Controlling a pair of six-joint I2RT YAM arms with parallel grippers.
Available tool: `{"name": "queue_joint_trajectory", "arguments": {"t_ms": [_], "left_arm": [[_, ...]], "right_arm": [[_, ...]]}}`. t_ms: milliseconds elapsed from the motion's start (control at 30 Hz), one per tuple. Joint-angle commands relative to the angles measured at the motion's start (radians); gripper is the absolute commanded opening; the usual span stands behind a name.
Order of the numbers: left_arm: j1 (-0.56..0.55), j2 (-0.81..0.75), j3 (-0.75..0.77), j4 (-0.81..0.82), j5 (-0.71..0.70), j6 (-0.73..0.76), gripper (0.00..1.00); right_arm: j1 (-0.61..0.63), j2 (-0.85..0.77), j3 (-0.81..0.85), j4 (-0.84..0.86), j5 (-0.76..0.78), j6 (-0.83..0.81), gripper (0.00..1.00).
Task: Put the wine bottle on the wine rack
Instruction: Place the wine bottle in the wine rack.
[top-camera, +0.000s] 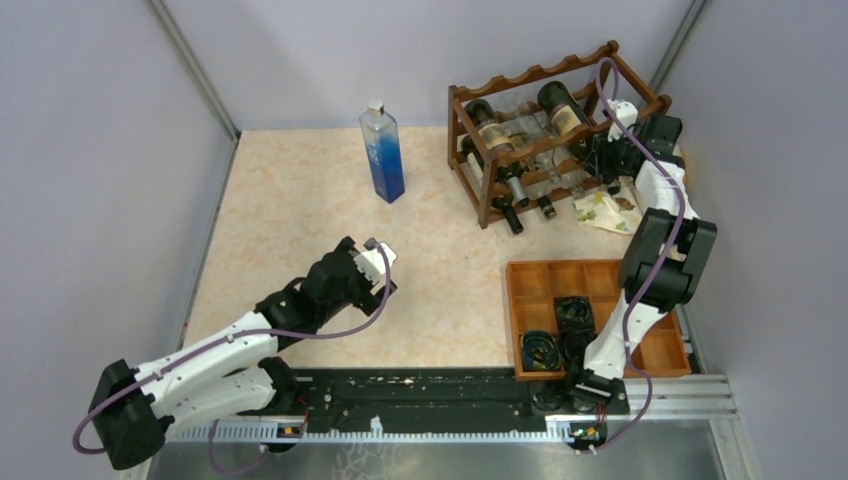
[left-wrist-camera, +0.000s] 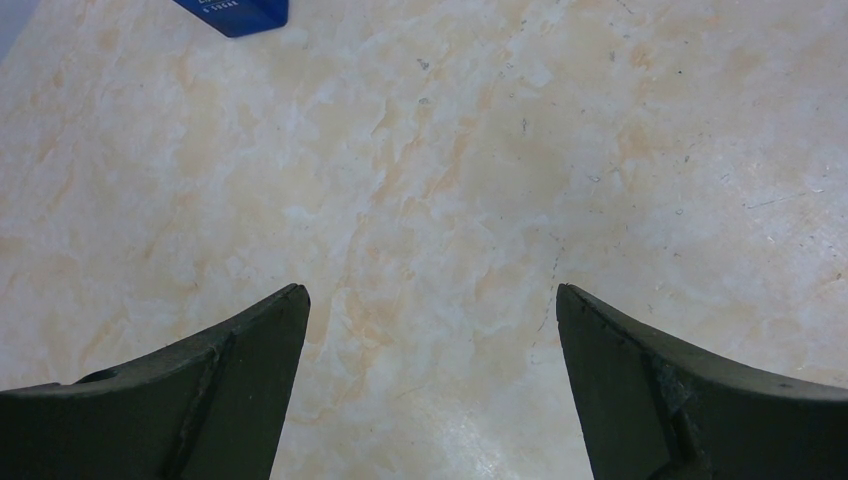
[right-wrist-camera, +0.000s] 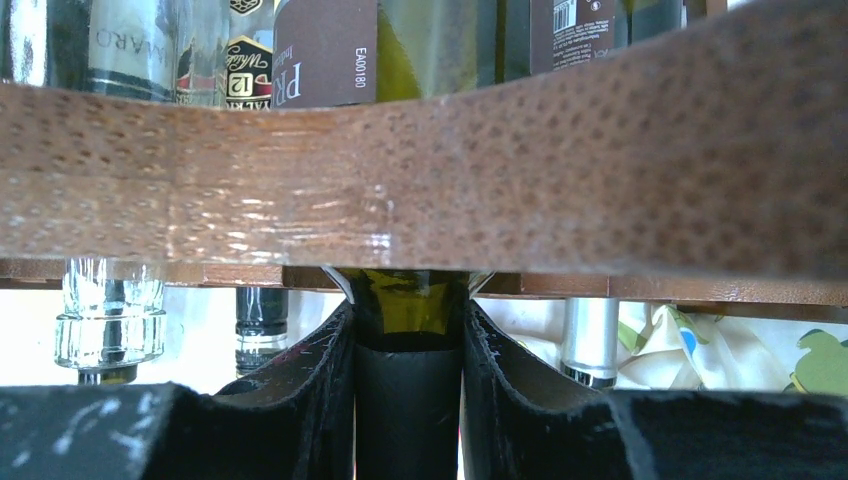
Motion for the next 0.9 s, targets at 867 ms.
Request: {"name": "queue_joint_trajectory", "arguments": {"t_ms": [867], "left_arm": [[0.003,0.014,-0.008,0.020,-0.001,0.017,0.99]], "right_arm": [[-0.005,-0.189,-0.162,0.468,-0.072,0.184,0.00]]}}
